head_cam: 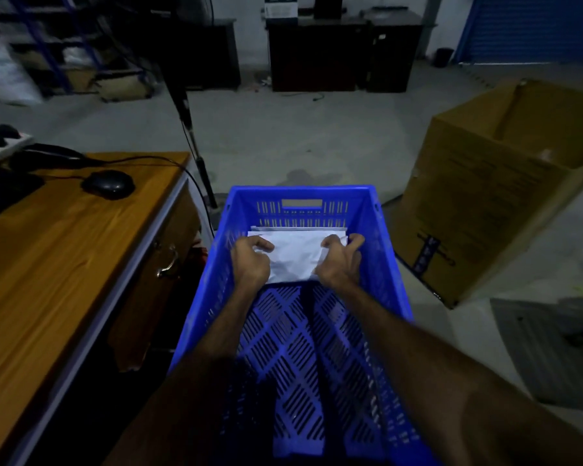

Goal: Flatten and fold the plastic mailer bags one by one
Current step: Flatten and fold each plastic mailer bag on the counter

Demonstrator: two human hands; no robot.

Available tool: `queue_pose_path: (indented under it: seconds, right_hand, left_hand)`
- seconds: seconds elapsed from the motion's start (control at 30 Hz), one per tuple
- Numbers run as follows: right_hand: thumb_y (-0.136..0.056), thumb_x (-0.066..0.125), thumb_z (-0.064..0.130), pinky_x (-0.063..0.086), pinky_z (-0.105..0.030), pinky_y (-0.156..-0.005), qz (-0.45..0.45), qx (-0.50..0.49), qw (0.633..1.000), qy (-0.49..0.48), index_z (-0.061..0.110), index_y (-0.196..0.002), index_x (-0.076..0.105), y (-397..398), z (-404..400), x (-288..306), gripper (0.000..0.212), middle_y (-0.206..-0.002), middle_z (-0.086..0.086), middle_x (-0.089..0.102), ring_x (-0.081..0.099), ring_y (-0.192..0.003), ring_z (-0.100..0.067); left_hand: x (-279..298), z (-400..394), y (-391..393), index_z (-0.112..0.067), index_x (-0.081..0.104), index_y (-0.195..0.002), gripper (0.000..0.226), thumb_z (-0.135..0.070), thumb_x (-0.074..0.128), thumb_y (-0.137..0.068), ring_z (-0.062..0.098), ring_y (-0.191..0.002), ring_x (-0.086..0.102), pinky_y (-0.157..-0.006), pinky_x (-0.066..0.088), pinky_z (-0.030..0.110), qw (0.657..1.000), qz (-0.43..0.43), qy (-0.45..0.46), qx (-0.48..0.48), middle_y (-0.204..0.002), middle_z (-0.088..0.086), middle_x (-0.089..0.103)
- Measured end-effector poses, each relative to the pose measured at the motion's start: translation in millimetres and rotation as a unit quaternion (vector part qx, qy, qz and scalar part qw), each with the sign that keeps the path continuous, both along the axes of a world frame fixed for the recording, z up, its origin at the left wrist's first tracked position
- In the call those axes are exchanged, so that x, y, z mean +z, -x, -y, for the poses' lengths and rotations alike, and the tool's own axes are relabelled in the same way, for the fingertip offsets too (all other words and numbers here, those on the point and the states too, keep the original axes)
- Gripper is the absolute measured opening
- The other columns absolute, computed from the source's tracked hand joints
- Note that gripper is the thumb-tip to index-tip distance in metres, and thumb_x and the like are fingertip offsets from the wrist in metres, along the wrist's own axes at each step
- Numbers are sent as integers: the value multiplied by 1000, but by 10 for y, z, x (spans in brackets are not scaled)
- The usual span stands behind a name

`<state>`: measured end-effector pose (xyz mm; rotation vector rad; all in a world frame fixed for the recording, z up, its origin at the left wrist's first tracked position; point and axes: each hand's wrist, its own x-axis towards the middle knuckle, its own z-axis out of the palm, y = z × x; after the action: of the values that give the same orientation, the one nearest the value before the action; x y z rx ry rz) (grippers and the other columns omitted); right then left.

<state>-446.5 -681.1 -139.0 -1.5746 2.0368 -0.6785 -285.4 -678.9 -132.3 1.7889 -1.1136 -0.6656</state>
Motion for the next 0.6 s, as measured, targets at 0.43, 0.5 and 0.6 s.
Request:
queue_pose_path:
  seconds: [0.43, 0.5, 0.6]
  right_hand:
    - [-93, 64, 7, 31, -48, -120, -158, 130, 979, -22, 18, -163, 16, -322, -401, -514, 86, -168, -19, -6, -2, -155, -43]
    - [-95, 61, 7, 32, -50, -120, -164, 127, 978, -28, 19, -164, 14, -364, -436, -516, 84, -168, -18, -10, -6, -156, -45]
    - [-93, 61, 11, 33, -54, -120, -176, 116, 977, -22, 20, -163, 17, -415, -498, -546, 83, -168, -17, -6, -3, -156, -45]
  left_hand:
    - [-591, 189, -115, 2, 59, -137, 62, 24, 55, -79, 20, -132, 55, -105, 48, 27, 992, 37, -13, -119, -149, 3, 50]
    - [-545, 156, -118, -3, 44, -153, 76, 23, 56, -83, 15, -130, 53, -105, 46, 25, 990, 33, -11, -136, -148, 1, 50]
    - [-414, 137, -107, -3, 33, -159, 81, 24, 52, -85, 23, -135, 53, -100, 40, 19, 988, 67, -25, -141, -153, 10, 49]
